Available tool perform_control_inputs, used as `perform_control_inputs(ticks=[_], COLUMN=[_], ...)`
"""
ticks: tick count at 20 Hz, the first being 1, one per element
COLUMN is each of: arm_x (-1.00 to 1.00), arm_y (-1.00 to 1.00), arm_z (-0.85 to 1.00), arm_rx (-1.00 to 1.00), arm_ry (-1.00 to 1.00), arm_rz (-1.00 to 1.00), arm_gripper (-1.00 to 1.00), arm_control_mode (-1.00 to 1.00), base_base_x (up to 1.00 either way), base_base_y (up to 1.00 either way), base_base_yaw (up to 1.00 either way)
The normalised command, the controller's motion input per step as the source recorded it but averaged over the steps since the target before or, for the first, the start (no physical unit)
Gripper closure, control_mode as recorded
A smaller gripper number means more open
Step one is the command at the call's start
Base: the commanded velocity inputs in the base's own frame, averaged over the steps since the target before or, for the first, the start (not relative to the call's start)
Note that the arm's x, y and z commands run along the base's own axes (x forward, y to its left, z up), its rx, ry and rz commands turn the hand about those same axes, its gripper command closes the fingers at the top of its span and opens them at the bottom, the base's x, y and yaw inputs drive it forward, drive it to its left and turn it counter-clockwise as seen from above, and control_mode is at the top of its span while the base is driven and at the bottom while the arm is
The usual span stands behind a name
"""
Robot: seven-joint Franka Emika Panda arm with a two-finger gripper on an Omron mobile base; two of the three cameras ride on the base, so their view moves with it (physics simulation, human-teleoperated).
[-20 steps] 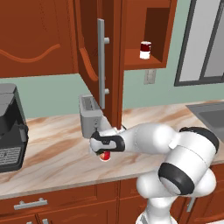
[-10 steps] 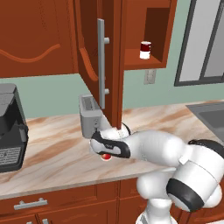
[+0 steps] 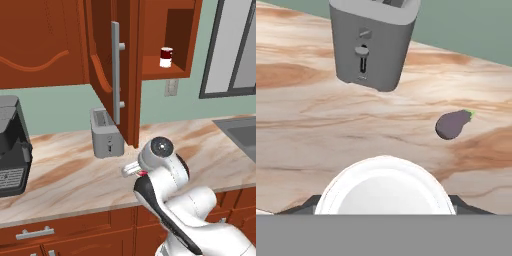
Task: Restock the canned food cabinet by taking the new fresh canned food from the counter and placing it in the cabinet. Then, take the old canned food from the cabinet and place it on the counter.
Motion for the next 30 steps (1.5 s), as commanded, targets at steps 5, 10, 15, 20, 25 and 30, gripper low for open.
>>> perform_control_inputs(ticks=[5, 10, 15, 20, 25, 30], arm_x=[-0.71, -0.39, -0.11, 0.00, -0.03, 0.29], arm_y=[-0.73, -0.27, -0.01, -0.04, -0.02, 0.15], arm_z=[1.00, 1.00, 1.00, 1.00, 0.57, 0.67], arm_rx=[0.18, 0.14, 0.20, 0.39, 0.22, -0.10], arm_ry=[-0.42, -0.37, -0.23, -0.14, -0.07, -0.14], arm_rz=[0.00, 0.00, 0.00, 0.00, 0.02, 0.00], arm_gripper=[1.00, 1.00, 1.00, 1.00, 1.00, 1.00], arm_control_mode=[-1.00, -1.00, -1.00, -1.00, -1.00, -1.00], base_base_x=[0.00, 0.00, 0.00, 0.00, 0.00, 0.00], base_base_y=[0.00, 0.00, 0.00, 0.00, 0.00, 0.00], base_base_yaw=[0.00, 0.00, 0.00, 0.00, 0.00, 0.00])
